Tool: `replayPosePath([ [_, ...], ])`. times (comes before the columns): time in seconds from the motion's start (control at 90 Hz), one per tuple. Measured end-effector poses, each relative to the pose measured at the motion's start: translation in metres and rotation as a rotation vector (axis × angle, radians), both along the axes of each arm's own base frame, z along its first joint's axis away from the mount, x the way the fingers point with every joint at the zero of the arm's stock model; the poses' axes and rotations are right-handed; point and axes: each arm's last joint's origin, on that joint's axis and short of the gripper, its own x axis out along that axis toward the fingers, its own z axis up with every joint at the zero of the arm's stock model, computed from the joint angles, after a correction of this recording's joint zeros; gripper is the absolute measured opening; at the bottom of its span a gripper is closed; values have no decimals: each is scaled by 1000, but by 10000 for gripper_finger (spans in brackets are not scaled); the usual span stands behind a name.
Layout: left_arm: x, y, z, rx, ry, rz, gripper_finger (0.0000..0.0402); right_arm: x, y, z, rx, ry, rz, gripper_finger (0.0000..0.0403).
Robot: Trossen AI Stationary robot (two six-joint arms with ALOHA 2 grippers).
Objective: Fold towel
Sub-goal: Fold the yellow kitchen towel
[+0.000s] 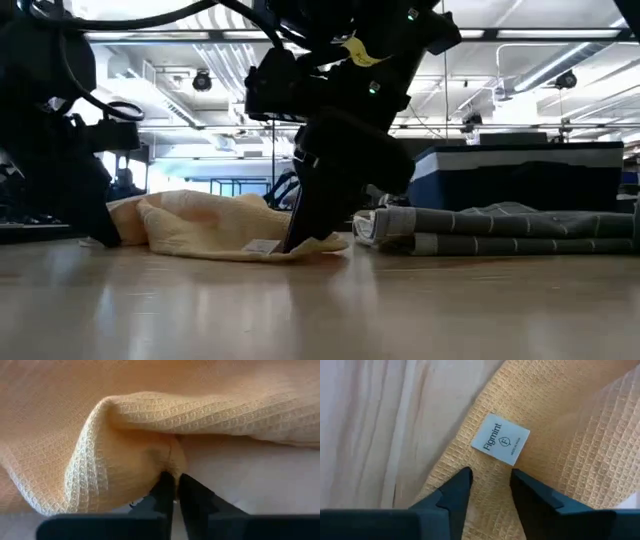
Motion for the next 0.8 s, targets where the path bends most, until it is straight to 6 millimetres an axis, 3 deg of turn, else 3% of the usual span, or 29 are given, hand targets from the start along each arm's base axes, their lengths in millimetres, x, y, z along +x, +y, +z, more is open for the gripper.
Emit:
replayPosePath([
  [0.189,10,-17,34,-122,56,-75,1,-8,0,6,-24,62,24,132],
  [0.456,18,-49,77,-304,81,-246,0,-24,8,44,-27,79,80,101],
  [0.611,15,-68,87,-389,78,-298,0,-26,13,40,-8,101,106,100],
  [0.8,-1,-89,85,-463,104,-299,0,-25,19,21,-6,129,126,148],
])
